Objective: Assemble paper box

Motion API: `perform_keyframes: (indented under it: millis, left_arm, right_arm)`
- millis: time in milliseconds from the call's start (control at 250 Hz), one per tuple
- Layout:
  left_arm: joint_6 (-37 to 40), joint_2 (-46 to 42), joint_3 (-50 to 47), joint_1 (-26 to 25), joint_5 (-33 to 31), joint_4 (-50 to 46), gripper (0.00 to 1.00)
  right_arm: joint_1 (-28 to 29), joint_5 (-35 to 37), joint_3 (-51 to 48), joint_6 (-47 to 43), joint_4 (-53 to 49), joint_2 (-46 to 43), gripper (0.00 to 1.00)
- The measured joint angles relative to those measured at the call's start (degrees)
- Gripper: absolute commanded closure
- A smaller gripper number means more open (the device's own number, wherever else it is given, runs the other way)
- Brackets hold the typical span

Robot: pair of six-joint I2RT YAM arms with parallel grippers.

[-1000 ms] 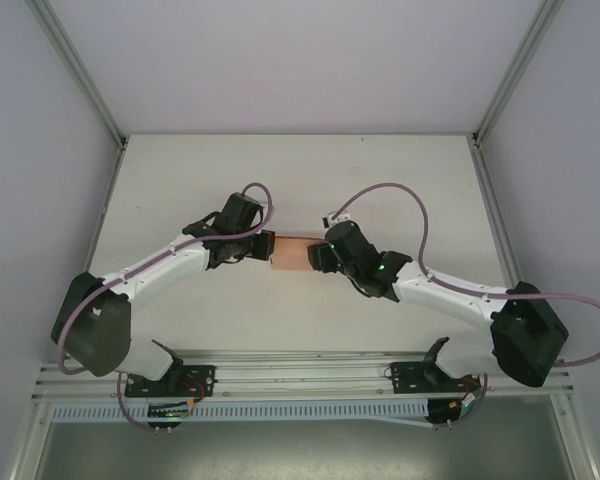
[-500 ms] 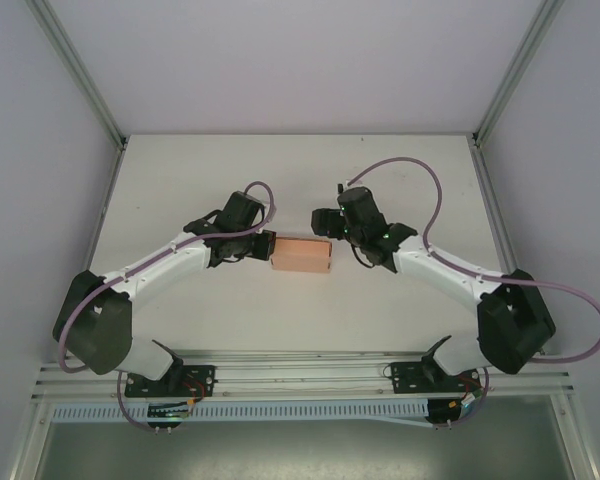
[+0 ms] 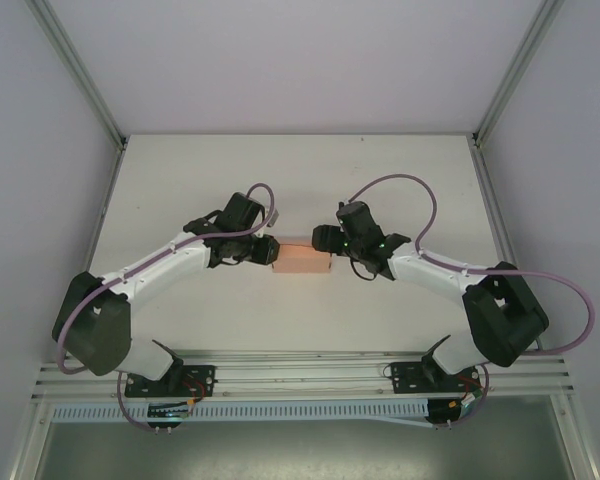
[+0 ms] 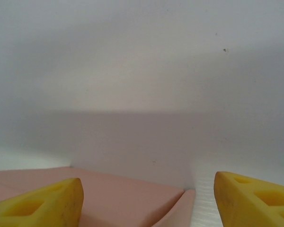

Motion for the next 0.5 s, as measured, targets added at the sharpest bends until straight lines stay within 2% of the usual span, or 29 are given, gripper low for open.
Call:
perform_keyframes:
  millis: [88, 152, 280, 324, 388, 500]
  left_arm:
    - [0.20, -0.55, 0.00, -0.24, 1.42, -2.43, 0.58]
    - [0.09, -0.79, 0.00, -0.37, 2.36, -4.22, 0.49]
    - [-0.63, -2.19, 0.59, -0.44, 3.08, -7.34, 0.44]
    - [-1.07, -2.73, 1.44, -0.44, 2.32, -8.68, 0.39]
    - [-2.03, -3.30, 3.32, -0.42, 0.63, -10.45, 0.27]
    - [-4.57, -4.09, 6.60, 0.33, -2.12, -11.67, 0.24]
  right_arm:
    - [0.33, 0.00, -1.53, 0.50, 3.30, 0.00, 0.28]
    - [0.55, -0.04, -2.12, 0.57, 4.83, 0.07, 0.28]
    - [0.94, -0.02, -2.36, 0.74, 6.49, 0.59, 0.28]
    - [1.07, 0.02, -2.51, 0.76, 6.95, 0.63, 0.28]
    - [1.14, 0.17, -2.73, 0.76, 7.39, 0.63, 0.28]
    - [1.18, 0.24, -3.43, 0.76, 8.52, 0.61, 0.28]
